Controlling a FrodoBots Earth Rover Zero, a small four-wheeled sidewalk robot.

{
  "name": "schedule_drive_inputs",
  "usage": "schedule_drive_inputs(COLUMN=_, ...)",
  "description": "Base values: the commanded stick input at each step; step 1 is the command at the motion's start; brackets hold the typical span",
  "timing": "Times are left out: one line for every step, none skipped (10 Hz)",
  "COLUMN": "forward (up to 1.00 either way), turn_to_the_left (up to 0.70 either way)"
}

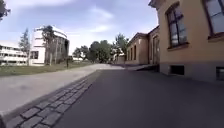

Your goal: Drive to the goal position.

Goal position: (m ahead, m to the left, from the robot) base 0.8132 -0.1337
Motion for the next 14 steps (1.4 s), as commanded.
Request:
schedule_drive_inputs(forward=0.70, turn_to_the_left=0.00)
schedule_drive_inputs(forward=0.70, turn_to_the_left=0.00)
schedule_drive_inputs(forward=0.70, turn_to_the_left=0.00)
schedule_drive_inputs(forward=0.70, turn_to_the_left=0.00)
schedule_drive_inputs(forward=0.70, turn_to_the_left=0.00)
schedule_drive_inputs(forward=0.70, turn_to_the_left=0.00)
schedule_drive_inputs(forward=0.65, turn_to_the_left=0.00)
schedule_drive_inputs(forward=0.50, turn_to_the_left=0.00)
schedule_drive_inputs(forward=0.35, turn_to_the_left=0.00)
schedule_drive_inputs(forward=0.20, turn_to_the_left=0.00)
schedule_drive_inputs(forward=0.05, turn_to_the_left=0.00)
schedule_drive_inputs(forward=0.00, turn_to_the_left=0.00)
schedule_drive_inputs(forward=0.00, turn_to_the_left=0.00)
schedule_drive_inputs(forward=0.00, turn_to_the_left=0.00)
